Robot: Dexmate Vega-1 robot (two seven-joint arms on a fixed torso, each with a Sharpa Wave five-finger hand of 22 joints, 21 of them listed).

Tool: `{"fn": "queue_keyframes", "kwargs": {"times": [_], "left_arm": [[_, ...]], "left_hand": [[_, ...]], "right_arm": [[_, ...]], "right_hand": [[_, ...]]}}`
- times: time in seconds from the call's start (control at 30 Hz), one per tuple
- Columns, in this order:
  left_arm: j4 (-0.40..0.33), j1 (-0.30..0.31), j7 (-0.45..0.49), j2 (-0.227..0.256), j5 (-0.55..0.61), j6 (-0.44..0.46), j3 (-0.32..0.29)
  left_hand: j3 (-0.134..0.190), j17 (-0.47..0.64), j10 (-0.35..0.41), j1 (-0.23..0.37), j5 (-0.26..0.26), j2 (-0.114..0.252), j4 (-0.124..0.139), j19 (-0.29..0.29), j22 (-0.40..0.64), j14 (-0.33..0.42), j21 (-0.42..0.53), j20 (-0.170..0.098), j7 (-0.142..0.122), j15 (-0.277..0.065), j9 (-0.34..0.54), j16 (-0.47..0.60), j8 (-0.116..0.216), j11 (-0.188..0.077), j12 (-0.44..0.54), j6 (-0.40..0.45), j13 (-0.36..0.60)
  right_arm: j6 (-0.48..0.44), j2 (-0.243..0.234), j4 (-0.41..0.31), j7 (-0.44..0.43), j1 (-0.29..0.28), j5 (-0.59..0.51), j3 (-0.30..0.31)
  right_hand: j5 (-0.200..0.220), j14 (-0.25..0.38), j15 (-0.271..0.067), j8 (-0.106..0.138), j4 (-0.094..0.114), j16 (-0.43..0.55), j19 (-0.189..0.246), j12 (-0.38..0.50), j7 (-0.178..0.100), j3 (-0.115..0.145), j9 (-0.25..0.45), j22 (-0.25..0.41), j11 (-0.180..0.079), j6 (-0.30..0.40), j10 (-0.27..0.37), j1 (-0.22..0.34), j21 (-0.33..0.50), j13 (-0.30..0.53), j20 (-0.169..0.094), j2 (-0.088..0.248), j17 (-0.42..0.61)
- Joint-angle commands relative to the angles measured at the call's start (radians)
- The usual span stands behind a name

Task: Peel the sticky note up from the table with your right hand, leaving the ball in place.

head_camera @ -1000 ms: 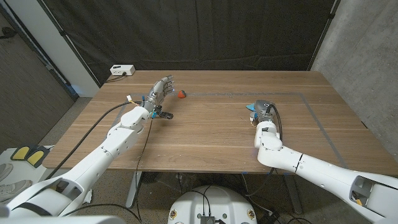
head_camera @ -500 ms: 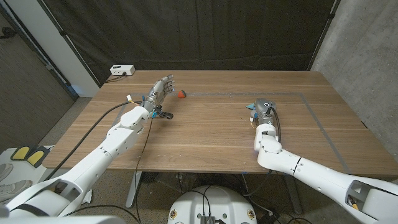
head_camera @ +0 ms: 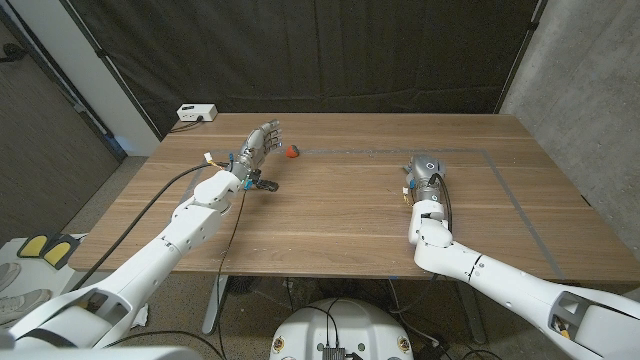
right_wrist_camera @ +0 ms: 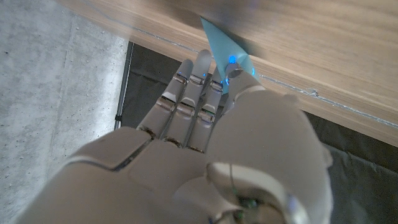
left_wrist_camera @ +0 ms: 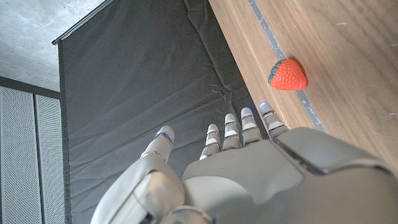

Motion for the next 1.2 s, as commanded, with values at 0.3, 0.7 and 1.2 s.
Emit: {"fn": "queue_keyframes", "kwargs": {"times": [0.3, 0.7, 1.2], "left_arm": [[-0.045, 0.037, 0.022, 0.016, -0.004, 0.001, -0.016], [-0.063, 0.061, 0.033, 0.021, -0.010, -0.006, -0.026], [-0.065, 0.066, 0.022, 0.024, -0.012, -0.021, -0.029]], "left_hand": [[0.001, 0.002, 0.000, -0.010, 0.000, -0.003, 0.007, 0.005, 0.004, 0.001, -0.005, 0.002, 0.001, 0.005, 0.003, -0.005, -0.006, 0.006, -0.005, 0.006, 0.003], [0.001, 0.003, 0.000, -0.013, 0.000, -0.003, 0.010, 0.006, 0.004, 0.001, -0.006, 0.002, 0.001, 0.006, 0.003, -0.005, -0.006, 0.006, -0.006, 0.007, 0.003], [0.001, 0.002, 0.002, -0.015, 0.001, -0.003, 0.012, 0.007, 0.004, 0.003, -0.007, 0.002, 0.002, 0.005, 0.003, -0.005, -0.005, 0.006, -0.006, 0.008, 0.003]], "right_arm": [[0.125, 0.014, 0.104, -0.133, 0.059, -0.114, -0.029], [0.224, 0.014, 0.135, -0.088, 0.131, -0.232, -0.092], [0.281, 0.028, 0.063, -0.217, 0.078, -0.250, -0.008]], "right_hand": [[-0.002, -0.002, -0.144, 0.002, 0.004, -0.003, 0.001, 0.013, -0.005, -0.008, 0.003, 0.008, -0.006, 0.007, 0.004, 0.021, 0.012, 0.013, 0.001, 0.001, 0.016], [-0.001, -0.002, -0.145, 0.002, 0.007, -0.012, -0.001, 0.016, -0.008, -0.012, 0.004, 0.009, -0.011, 0.007, -0.002, 0.032, 0.021, 0.022, 0.002, 0.001, 0.026], [-0.002, -0.002, -0.146, 0.003, 0.010, -0.027, -0.004, 0.016, -0.011, -0.017, 0.005, 0.011, -0.015, 0.008, -0.002, 0.040, 0.032, 0.022, -0.001, 0.000, 0.035]]}}
